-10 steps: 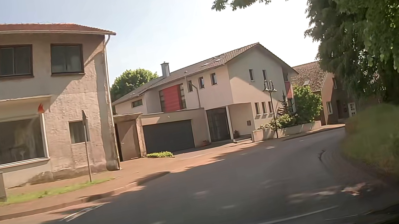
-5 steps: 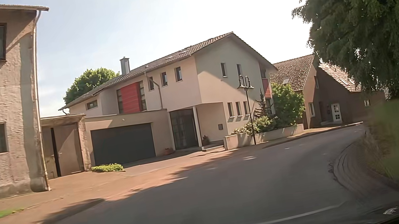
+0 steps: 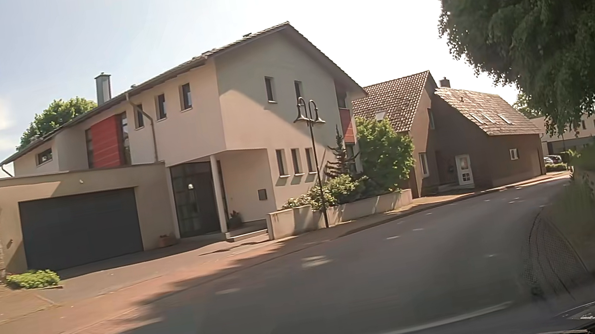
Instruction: Follow the waypoints while adhering to traffic rules and regulations
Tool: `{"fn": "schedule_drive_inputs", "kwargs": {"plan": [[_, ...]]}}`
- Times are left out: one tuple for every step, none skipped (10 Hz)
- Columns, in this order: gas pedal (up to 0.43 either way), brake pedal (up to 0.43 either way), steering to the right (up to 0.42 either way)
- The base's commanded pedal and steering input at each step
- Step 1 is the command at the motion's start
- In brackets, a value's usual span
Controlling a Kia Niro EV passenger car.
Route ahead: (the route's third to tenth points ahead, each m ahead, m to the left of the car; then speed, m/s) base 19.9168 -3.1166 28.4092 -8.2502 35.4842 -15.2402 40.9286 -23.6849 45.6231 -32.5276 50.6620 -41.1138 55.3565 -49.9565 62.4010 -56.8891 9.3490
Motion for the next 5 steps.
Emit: {"fn": "schedule_drive_inputs", "kwargs": {"plan": [[0.098,0.000,0.160],[0.110,0.000,0.166],[0.118,0.000,0.171],[0.130,0.000,0.172],[0.138,0.000,0.172]]}}
